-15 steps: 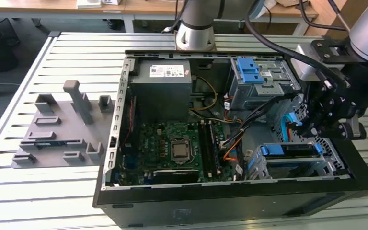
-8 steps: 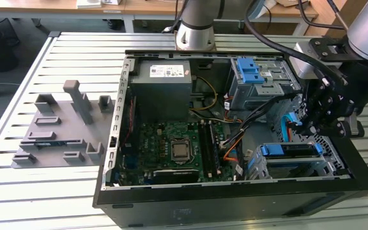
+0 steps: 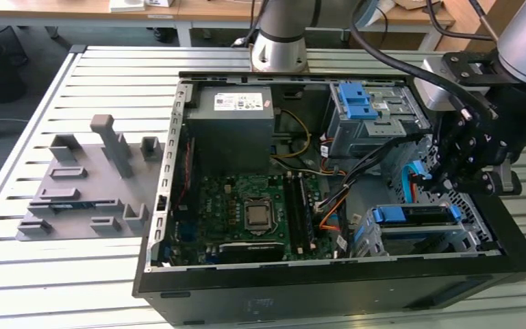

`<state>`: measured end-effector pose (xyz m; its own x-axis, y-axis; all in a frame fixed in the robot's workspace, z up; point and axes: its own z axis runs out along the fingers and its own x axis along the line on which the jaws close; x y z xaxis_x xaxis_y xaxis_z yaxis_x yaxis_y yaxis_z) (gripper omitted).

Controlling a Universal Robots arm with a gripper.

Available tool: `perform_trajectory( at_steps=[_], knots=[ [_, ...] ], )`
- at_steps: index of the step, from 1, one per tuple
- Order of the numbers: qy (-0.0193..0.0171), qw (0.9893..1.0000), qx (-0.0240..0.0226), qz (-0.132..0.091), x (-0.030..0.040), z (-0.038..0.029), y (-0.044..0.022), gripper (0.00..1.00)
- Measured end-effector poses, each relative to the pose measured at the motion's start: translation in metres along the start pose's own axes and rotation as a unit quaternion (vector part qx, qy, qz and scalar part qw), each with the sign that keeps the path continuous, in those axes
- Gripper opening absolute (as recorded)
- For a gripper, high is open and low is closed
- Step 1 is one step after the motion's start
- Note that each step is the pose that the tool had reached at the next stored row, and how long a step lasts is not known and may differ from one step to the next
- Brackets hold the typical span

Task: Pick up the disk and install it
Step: 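Insert the first disk wire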

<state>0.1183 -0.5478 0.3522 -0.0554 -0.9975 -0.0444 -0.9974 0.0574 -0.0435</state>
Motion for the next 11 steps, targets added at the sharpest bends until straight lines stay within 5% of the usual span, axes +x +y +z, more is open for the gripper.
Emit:
perform_trajectory(
  at_steps=[11],
  knots=[
    [0.0021,1.0,0.0001,0.0,-0.0029,0.0021,0.0003,0.25]
  ],
)
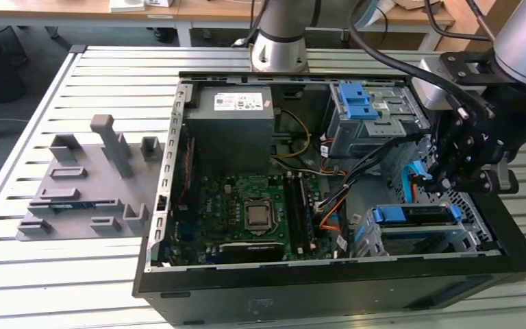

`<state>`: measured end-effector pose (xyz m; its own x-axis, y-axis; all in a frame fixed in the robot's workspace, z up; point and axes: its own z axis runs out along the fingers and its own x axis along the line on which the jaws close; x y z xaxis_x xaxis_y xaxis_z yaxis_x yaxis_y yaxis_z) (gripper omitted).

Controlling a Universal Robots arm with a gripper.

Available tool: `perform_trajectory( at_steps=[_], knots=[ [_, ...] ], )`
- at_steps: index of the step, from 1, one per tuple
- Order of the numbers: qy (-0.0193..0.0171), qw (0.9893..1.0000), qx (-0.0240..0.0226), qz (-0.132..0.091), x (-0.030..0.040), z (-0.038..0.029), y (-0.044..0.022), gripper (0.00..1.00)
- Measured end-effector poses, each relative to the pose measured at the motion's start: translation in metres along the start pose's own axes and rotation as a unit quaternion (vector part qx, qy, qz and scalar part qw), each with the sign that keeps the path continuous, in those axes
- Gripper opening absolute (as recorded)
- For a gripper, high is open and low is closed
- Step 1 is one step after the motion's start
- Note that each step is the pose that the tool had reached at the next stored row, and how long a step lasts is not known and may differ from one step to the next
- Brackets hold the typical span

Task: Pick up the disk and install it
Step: 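Insert the first disk wire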

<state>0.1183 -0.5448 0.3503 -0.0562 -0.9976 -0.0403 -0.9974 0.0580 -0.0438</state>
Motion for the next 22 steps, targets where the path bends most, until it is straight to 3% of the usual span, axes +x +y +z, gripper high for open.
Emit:
perform_trajectory(
  at_steps=[7,13,15,16,22],
  knots=[
    [0.0016,1.0,0.0001,0.0,0.0,0.0012,0.0,0.25],
    [0.0068,1.0,0.0004,0.0,0.0001,0.0023,0.0001,0.25],
    [0.0072,1.0,0.0004,0.0,0.0001,0.0024,0.0001,0.24],
    [0.0072,1.0,0.0004,0.0,0.0001,0.0025,0.0001,0.17],
    [0.0071,1.0,0.0004,0.0,0.0008,0.0033,0.0001,0.16]
  ],
)
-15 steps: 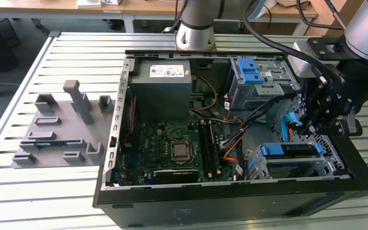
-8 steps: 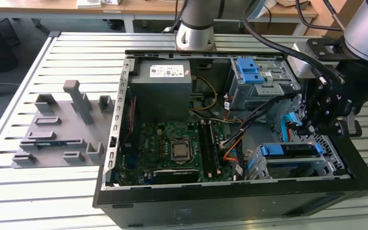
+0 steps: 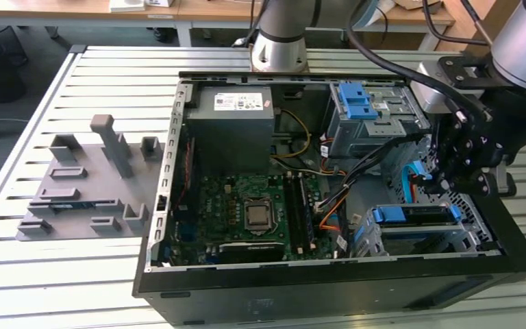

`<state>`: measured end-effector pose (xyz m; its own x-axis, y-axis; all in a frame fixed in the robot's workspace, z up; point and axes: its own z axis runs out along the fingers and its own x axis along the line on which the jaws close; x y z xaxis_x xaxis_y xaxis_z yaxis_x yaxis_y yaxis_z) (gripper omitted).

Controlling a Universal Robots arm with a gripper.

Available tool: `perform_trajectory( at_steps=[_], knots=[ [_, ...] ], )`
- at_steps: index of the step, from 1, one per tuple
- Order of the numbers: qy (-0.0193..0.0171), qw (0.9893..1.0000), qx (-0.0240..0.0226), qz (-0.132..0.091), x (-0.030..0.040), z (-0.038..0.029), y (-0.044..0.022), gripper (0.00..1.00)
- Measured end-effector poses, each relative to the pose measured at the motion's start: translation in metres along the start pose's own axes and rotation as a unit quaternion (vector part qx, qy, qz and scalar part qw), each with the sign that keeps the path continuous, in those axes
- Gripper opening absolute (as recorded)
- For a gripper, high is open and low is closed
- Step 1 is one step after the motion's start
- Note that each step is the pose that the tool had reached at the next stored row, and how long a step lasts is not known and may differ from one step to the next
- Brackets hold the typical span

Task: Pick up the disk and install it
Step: 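Insert the first disk wire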

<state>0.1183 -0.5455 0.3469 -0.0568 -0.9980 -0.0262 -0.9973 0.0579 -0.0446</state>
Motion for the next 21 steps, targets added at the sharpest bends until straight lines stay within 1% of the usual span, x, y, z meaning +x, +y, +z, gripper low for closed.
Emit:
perform_trajectory(
  at_steps=[4,6,8,11,16,18,21],
  knots=[
    [0.0001,1.0,0.0,0.0,0.0025,0.0012,0.0,0.16],
    [0.0001,1.0,0.0,0.0,0.0049,0.0018,-0.0002,0.16],
    [0.0003,1.0,-0.0012,0.0,0.0059,0.0021,-0.0009,0.16],
    [0.0008,1.0,-0.0084,0.001,0.0059,0.0022,-0.0033,0.16],
    [0.0015,0.9998,-0.0196,0.003,0.0059,0.0024,-0.0052,0.16],
    [0.0017,0.9997,-0.0222,0.004,0.0062,0.0026,-0.0062,0.16],
    [0.0018,0.9997,-0.0226,0.007,0.0091,0.0035,-0.0067,0.16]
  ],
)
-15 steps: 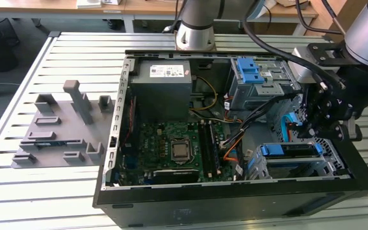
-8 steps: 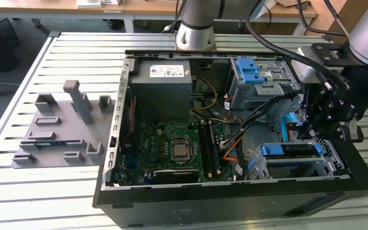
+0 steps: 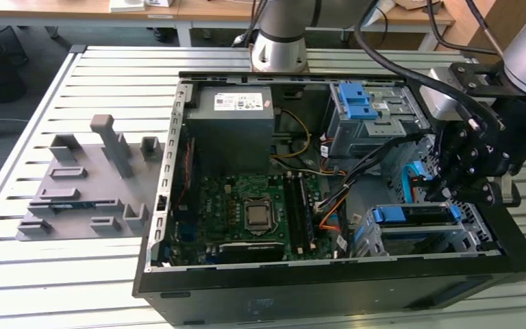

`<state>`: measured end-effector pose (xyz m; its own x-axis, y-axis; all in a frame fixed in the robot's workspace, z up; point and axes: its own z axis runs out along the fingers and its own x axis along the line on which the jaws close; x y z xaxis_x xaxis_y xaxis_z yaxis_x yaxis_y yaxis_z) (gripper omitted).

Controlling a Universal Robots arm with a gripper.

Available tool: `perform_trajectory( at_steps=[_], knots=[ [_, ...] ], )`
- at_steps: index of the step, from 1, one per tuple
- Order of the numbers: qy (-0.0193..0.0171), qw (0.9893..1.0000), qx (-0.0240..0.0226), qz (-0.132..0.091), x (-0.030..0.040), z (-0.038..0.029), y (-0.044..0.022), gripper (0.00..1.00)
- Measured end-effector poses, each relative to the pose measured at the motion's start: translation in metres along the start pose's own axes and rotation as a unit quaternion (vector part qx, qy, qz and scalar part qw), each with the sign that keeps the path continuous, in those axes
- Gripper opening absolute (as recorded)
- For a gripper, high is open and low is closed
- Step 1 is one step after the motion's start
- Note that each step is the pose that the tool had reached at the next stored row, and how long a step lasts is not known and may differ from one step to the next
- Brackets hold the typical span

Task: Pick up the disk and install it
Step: 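Insert the first disk wire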

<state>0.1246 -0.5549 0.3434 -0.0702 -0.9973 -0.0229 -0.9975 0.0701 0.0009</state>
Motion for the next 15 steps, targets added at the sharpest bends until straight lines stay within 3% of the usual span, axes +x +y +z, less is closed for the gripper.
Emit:
perform_trajectory(
  at_steps=[4,11,15],
  knots=[
    [0.0,1.0,0.0001,0.005,0.0046,0.0009,-0.0005,0.16],
    [0.0001,1.0,-0.0001,0.006,0.0049,0.001,-0.0005,0.16],
    [0.0001,1.0,-0.0028,0.007,0.0049,0.002,-0.0025,0.16]
  ],
)
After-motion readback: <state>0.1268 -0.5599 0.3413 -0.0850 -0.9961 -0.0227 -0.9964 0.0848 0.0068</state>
